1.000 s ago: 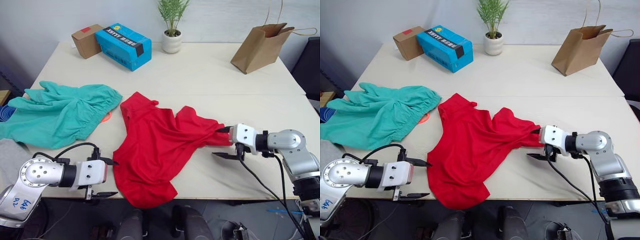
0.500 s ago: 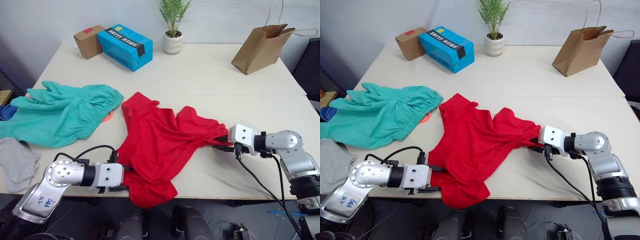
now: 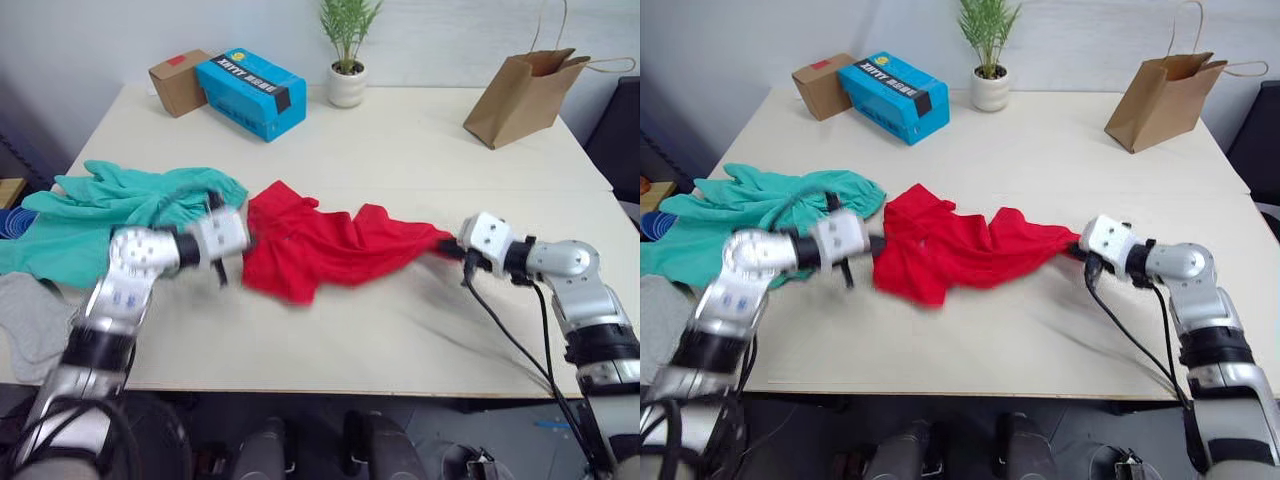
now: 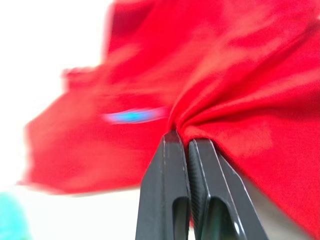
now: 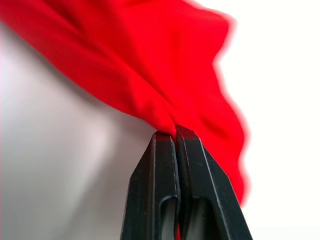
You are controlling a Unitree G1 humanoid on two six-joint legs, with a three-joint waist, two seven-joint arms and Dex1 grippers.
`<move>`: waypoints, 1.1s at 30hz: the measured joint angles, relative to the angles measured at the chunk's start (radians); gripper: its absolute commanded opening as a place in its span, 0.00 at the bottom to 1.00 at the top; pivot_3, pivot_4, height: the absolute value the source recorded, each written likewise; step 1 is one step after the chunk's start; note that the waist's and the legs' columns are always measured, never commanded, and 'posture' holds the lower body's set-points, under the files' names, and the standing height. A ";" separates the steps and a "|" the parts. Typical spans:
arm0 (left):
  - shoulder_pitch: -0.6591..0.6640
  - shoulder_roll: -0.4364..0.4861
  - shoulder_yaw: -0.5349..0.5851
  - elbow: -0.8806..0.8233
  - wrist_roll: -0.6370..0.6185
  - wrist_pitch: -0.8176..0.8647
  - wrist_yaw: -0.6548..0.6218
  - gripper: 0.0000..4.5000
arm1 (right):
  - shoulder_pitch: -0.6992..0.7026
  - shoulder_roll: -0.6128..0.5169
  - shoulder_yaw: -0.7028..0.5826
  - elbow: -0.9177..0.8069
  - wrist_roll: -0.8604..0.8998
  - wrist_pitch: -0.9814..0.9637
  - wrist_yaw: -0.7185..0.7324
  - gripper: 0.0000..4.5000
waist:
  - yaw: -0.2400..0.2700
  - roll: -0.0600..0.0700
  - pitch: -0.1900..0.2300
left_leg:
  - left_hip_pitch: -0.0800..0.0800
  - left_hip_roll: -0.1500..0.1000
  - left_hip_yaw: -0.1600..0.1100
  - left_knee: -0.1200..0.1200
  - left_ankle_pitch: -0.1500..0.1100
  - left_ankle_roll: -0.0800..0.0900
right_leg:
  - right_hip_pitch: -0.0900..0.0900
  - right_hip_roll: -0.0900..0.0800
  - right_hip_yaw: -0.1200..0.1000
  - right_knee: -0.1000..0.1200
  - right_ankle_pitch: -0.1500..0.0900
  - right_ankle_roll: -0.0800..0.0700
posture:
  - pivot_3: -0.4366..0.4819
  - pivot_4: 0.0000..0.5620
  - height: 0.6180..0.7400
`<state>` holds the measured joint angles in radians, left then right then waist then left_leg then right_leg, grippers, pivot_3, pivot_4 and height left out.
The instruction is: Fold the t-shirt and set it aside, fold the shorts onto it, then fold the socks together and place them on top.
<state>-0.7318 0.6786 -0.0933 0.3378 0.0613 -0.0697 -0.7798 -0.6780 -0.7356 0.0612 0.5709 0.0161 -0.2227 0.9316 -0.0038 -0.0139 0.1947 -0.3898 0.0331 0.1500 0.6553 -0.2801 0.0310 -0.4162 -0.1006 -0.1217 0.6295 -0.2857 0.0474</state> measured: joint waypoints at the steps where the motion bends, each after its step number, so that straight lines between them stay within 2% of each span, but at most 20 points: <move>1: -0.082 -0.003 -0.001 0.088 0.028 -0.045 0.045 0.01 | -0.034 0.000 -0.008 0.024 -0.009 -0.020 -0.037 0.00 | -0.001 0.000 0.000 | 0.000 0.000 0.000 -0.001 0.000 0.000 | 0.000 0.000 0.000 -0.001 0.000 0.000 | 0.48 0.27 1.00; 6: -0.339 -0.022 -0.032 0.479 0.142 -0.286 0.223 0.01 | -0.100 -0.002 -0.034 0.090 -0.049 -0.095 -0.164 0.00 | -0.008 0.000 0.000 | -0.001 0.000 0.005 -0.005 0.000 0.000 | -0.001 0.002 0.002 -0.002 0.000 0.003 | 0.48 0.27 1.00; 10: -0.358 -0.023 -0.048 0.612 0.162 -0.394 0.210 0.01 | -0.033 -0.001 -0.034 0.020 -0.041 -0.095 -0.161 0.00 | -0.011 0.000 0.000 | -0.001 0.000 0.006 -0.006 0.000 0.001 | -0.002 0.002 0.002 -0.002 -0.001 0.004 | 0.48 0.27 1.00; 12: -0.288 -0.012 -0.050 0.600 0.141 -0.427 0.126 0.01 | 0.133 0.005 -0.035 -0.180 0.003 -0.042 -0.138 0.00 | -0.009 0.000 0.000 | -0.001 0.000 0.006 -0.006 0.000 0.000 | -0.002 0.003 0.003 -0.002 -0.001 0.004 | 0.48 0.27 1.00; 15: -0.164 -0.001 -0.049 0.537 0.094 -0.410 0.011 0.01 | 0.303 0.025 -0.021 -0.347 0.033 0.040 -0.116 0.00 | -0.012 0.000 0.000 | -0.002 0.000 0.007 -0.003 0.000 0.000 | -0.003 0.003 0.005 0.001 -0.001 0.004 | 0.48 0.27 1.00; 19: 0.052 0.049 -0.026 0.271 -0.029 -0.245 -0.161 0.01 | 0.500 0.024 -0.026 -0.575 0.044 0.115 -0.120 0.00 | -0.022 -0.001 0.000 | -0.001 0.000 0.006 0.001 -0.001 0.001 | -0.004 0.001 0.007 0.002 -0.001 0.005 | 0.48 0.27 1.00; 22: 0.132 0.077 0.000 0.116 -0.086 -0.105 -0.207 0.15 | 0.546 0.024 -0.027 -0.608 0.042 0.147 -0.135 0.00 | -0.023 -0.001 0.000 | 0.001 0.000 0.006 0.002 -0.001 0.001 | -0.003 0.000 0.008 0.005 -0.001 0.004 | 0.48 0.27 1.00; 25: 0.148 0.083 0.025 0.036 -0.115 -0.003 -0.207 0.36 | 0.546 0.024 -0.030 -0.614 0.041 0.155 -0.149 0.00 | -0.023 -0.002 0.000 | 0.002 0.000 0.006 0.002 -0.001 0.001 | -0.003 -0.001 0.009 0.007 0.000 0.004 | 0.48 0.27 1.00; 29: 0.134 0.070 0.063 0.019 -0.152 0.081 -0.193 0.62 | 0.514 0.031 -0.034 -0.595 0.046 0.148 -0.154 0.00 | -0.022 -0.002 0.000 | 0.002 0.000 0.006 0.002 -0.001 0.000 | -0.003 0.000 0.009 0.007 -0.001 0.003 | 0.48 0.27 1.00; 33: 0.066 0.024 0.123 0.019 -0.223 0.176 -0.163 0.93 | 0.440 0.040 -0.060 -0.547 0.083 0.136 -0.151 0.00 | -0.022 -0.002 0.001 | 0.001 0.000 0.006 0.003 -0.001 0.001 | -0.003 0.000 0.009 0.007 -0.001 0.003 | 0.48 0.27 1.00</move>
<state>-0.6661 0.7031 0.0295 0.3567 -0.1621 0.1062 -0.9427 -0.2381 -0.6954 0.0007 0.0243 0.0995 -0.0872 0.7802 -0.0260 -0.0160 0.1954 -0.3886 0.0330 0.1562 0.6588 -0.2812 0.0315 -0.4192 -0.1007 -0.1129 0.6368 -0.2863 0.0509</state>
